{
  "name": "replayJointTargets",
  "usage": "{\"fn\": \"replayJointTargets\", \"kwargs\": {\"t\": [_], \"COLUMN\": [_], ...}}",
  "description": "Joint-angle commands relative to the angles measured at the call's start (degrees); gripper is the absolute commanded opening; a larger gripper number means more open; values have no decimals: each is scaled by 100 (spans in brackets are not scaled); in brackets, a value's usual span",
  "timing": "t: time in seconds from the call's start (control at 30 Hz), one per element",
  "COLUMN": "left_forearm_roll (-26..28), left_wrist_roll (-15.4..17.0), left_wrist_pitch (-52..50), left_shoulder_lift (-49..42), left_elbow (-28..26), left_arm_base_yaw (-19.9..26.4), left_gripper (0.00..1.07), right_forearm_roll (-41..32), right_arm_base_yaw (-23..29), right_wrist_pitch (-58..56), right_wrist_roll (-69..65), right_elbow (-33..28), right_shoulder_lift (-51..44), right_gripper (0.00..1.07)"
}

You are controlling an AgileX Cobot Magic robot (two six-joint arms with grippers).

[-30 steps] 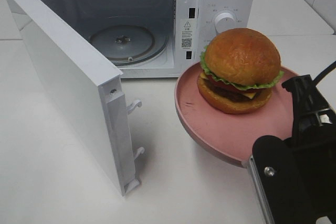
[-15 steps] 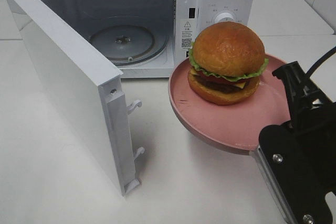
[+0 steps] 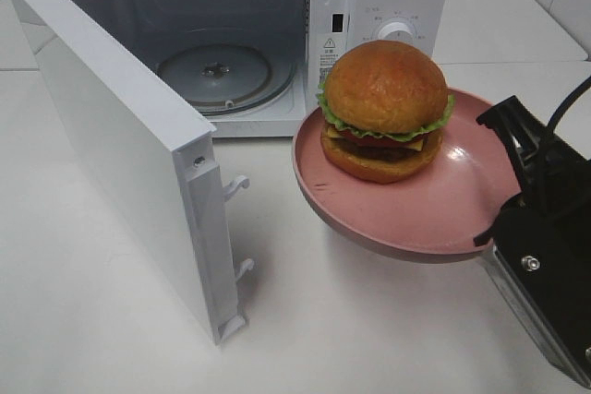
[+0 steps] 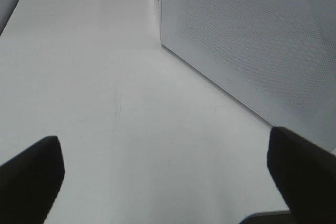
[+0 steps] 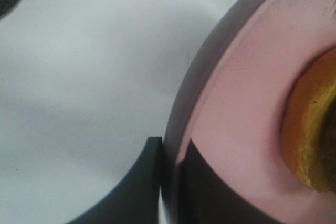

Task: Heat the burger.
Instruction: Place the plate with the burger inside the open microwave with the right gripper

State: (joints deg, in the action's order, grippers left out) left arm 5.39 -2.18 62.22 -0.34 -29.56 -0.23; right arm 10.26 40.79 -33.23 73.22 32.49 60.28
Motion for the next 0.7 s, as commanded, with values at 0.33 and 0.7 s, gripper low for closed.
{"fn": "replayJointTargets", "kwargs": {"t": [0.33,0.7], "left_forearm_roll": [46,46], "left_wrist_roll": [6,6], "left_wrist_pitch": [-80,-80], "left_shoulder_lift": [-86,-86], "left_elbow": [0,0], "left_arm_base_yaw": [-29,-29], "left_gripper": [98,98], "right_forearm_roll": [-1862,-1885], "right_arm_base_yaw": [-1123,-1261], "right_wrist_pitch": [510,521], "right_wrist_roll": [2739,2962], "right_elbow": [46,46], "right_shoulder_lift": [-34,115], "right_gripper": [0,0]}}
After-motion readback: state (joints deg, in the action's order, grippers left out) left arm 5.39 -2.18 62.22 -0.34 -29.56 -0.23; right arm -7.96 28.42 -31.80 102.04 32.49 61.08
